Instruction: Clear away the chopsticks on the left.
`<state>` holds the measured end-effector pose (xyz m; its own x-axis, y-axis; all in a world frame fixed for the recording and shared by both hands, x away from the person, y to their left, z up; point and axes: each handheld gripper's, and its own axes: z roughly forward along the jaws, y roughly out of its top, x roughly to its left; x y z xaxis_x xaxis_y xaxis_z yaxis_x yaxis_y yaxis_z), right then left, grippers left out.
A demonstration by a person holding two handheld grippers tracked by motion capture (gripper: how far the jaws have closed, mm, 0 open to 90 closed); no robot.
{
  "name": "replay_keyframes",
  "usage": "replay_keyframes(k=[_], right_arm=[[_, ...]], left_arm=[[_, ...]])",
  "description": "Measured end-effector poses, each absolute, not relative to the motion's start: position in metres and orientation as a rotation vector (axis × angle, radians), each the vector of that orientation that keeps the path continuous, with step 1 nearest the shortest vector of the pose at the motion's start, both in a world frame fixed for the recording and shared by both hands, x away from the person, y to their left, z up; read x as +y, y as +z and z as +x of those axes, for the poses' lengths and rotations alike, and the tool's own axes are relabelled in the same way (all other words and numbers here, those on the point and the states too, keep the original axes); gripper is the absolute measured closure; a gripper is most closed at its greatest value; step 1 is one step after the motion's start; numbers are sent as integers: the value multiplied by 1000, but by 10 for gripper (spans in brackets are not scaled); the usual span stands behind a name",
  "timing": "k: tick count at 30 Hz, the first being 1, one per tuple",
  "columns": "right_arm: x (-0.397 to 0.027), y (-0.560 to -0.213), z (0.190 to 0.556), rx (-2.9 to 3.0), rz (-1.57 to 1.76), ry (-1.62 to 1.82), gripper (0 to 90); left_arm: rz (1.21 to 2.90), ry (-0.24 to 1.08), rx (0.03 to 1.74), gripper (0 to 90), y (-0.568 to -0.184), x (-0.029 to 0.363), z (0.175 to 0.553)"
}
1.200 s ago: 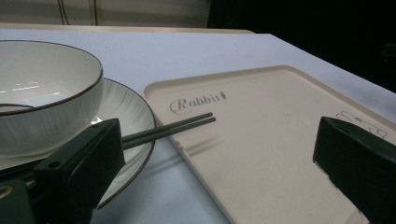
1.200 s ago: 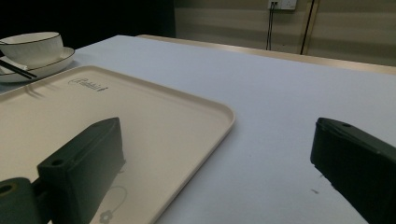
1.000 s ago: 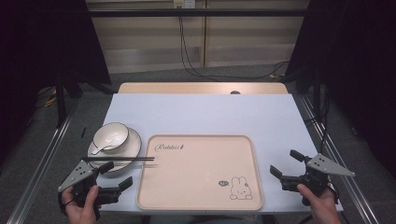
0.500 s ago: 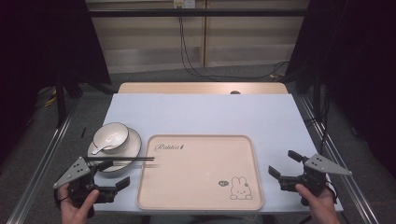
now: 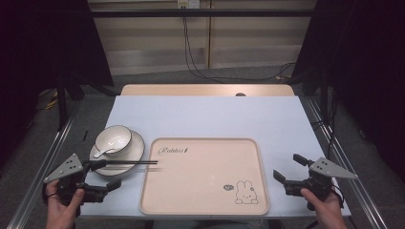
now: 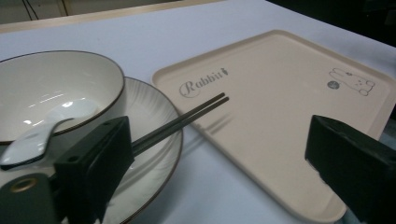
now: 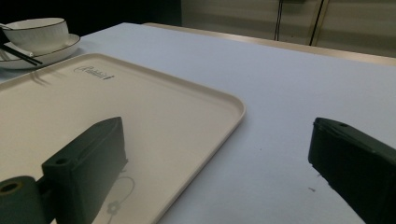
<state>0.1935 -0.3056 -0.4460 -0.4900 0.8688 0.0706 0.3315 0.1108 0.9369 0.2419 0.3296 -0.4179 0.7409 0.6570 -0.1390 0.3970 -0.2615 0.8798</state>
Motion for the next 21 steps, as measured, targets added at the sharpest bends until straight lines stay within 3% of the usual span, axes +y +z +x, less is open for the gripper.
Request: replay_keyframes(k=[5, 12, 14, 17, 18, 21], right_arm=[[-305, -446, 194, 1892, 1152, 1384, 39], [-305, -446, 194, 1885, 1154, 1377, 39], [-305, -446, 194, 1884, 1150, 1377, 39], [-305, -446, 194, 1889, 1151, 1379, 39], [-304, -446, 194, 1886, 1157, 1376, 39], [-305, -446, 194, 1891, 1150, 1380, 39]], left_arm=[[1874, 202, 797, 79, -421, 353, 248], [1917, 256, 839, 82, -427, 371, 257], [1968, 255, 833, 141, -432, 376, 263], [2019, 262, 830, 154, -434, 377, 268], [2058, 274, 815, 233, -435, 379, 272], [2048, 274, 793, 327, -436, 381, 276]])
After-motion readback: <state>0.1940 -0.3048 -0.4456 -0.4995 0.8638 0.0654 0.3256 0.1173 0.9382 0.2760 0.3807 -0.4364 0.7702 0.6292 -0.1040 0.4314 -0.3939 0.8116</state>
